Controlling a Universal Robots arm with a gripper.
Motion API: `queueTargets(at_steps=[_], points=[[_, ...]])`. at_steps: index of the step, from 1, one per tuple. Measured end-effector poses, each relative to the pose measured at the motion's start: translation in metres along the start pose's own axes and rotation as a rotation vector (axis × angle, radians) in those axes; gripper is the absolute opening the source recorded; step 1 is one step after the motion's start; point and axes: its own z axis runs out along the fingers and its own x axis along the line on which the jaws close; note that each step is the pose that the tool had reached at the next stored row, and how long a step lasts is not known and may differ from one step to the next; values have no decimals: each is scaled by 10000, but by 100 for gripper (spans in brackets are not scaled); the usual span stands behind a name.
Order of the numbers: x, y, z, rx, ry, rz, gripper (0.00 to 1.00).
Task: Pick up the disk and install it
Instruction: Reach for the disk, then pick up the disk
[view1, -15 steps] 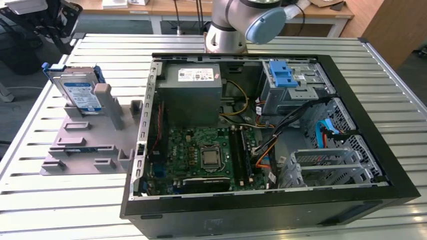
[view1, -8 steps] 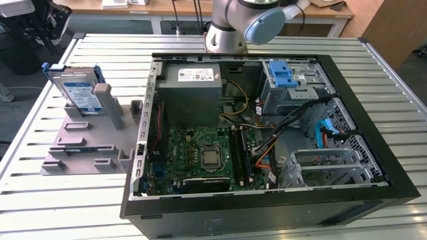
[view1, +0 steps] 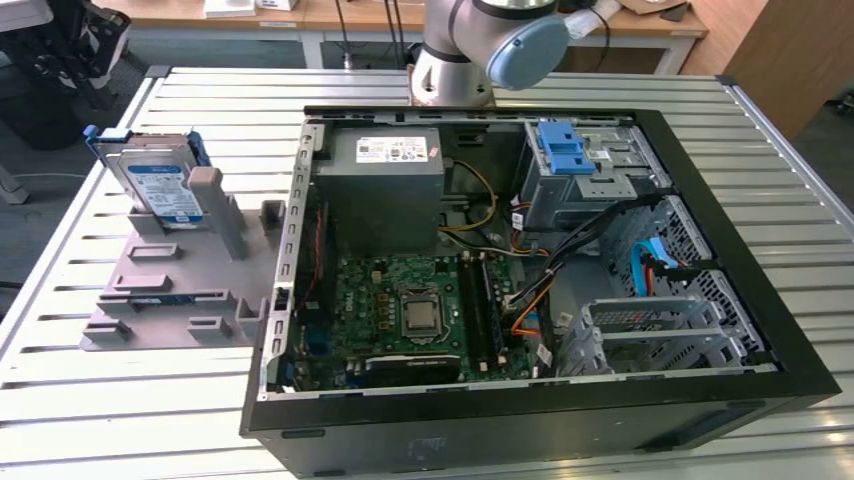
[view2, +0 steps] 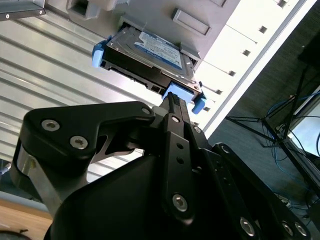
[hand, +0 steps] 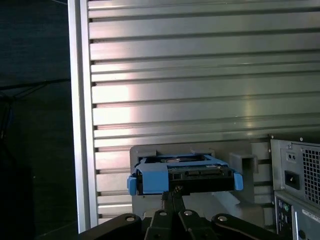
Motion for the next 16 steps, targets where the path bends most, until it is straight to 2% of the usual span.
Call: queueTargets(at_steps=[7, 16], points=[[61, -3, 1, 0, 1, -20, 11], [61, -3, 1, 0, 3, -46, 11]])
